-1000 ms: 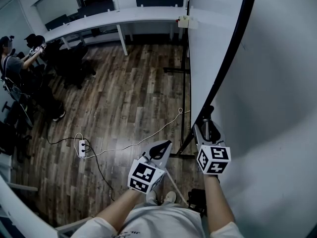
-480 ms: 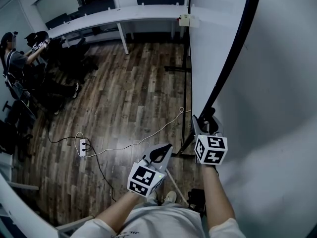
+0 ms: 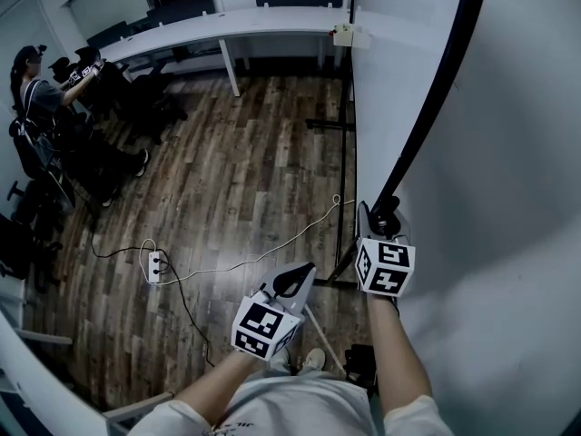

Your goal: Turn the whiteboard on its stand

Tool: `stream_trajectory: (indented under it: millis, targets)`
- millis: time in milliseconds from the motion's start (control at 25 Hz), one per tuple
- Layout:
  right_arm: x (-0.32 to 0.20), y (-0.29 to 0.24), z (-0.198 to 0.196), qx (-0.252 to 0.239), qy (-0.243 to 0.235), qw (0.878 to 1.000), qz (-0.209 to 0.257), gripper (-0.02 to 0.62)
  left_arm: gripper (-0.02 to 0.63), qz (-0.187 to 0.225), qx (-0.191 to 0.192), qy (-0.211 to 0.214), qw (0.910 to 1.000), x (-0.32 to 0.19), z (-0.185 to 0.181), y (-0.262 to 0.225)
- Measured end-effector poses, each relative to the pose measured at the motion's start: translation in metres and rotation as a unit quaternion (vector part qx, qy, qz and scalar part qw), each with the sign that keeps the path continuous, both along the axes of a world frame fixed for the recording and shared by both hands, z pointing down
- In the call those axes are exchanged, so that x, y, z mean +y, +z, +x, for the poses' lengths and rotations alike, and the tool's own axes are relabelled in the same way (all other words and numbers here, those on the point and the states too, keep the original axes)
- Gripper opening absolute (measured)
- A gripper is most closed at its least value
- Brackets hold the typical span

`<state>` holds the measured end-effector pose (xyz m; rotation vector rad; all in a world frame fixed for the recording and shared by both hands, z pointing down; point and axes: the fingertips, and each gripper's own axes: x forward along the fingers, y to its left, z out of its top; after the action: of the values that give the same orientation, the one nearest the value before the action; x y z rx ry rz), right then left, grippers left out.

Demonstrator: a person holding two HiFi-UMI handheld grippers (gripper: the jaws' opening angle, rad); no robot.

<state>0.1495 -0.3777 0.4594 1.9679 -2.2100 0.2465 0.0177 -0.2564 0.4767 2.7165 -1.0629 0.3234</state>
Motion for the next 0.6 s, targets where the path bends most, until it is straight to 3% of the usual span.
stream_trajectory:
  millis: [600]
  targets:
    - [0.003, 0.000, -0.004, 0.004, -0.006, 1.000, 0.007, 0.172, 0.011, -0.006, 0.010, -0.005, 0.9999, 0.015, -0.006, -0.004]
